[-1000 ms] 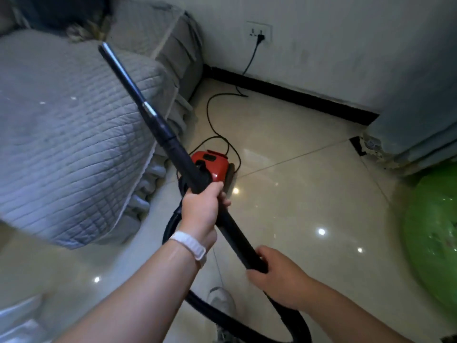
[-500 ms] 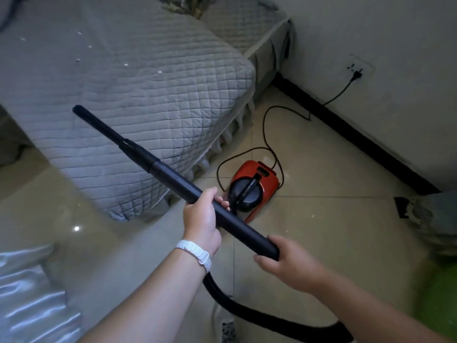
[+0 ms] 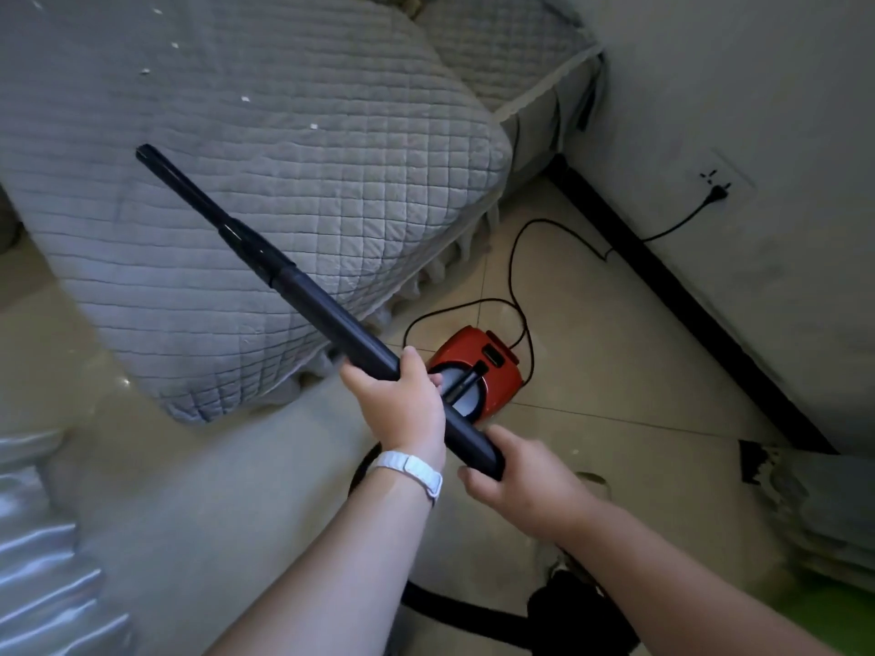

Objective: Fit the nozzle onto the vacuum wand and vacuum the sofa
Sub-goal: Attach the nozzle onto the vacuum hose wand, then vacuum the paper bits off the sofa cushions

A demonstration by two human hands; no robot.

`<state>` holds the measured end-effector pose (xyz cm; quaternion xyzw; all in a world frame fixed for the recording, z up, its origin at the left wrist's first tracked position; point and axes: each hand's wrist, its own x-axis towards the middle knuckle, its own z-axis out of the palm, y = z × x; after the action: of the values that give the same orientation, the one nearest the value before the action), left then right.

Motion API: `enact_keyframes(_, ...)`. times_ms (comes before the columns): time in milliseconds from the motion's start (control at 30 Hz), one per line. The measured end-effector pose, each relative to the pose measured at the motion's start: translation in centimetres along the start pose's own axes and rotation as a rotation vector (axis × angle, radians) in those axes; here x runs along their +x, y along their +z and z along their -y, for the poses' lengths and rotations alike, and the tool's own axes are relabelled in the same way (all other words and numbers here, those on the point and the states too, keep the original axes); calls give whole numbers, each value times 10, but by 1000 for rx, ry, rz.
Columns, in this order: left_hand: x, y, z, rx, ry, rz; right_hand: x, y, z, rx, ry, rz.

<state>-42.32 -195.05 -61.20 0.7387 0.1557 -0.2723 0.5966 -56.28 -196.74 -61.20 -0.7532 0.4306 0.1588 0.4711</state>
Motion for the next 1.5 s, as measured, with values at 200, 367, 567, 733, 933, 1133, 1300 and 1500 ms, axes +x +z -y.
enact_keyframes(200,9,54,18,39,-46,-157,42,-37,-43,46,-28,135)
enact_keyframes(367,6,107,37,55,-59,-168,71,-63,-90,152,-12,201)
enact_keyframes(567,35,142,73,142,-42,-230,118,-64,-131,263,33,309)
enact_keyframes(733,77,137,77,133,-22,-316,164,-70,-136,308,87,236)
enact_keyframes(933,113,127,101,90,-30,-293,242,-55,-171,-98,104,293)
enact_keyframes(1133,125,123,120,105,51,-212,294,-23,-197,-373,71,432)
enact_keyframes(1300,131,123,126,108,89,-196,308,-5,-203,-516,15,409)
enact_keyframes(1500,130,127,131,95,104,-185,313,8,-202,-610,46,371)
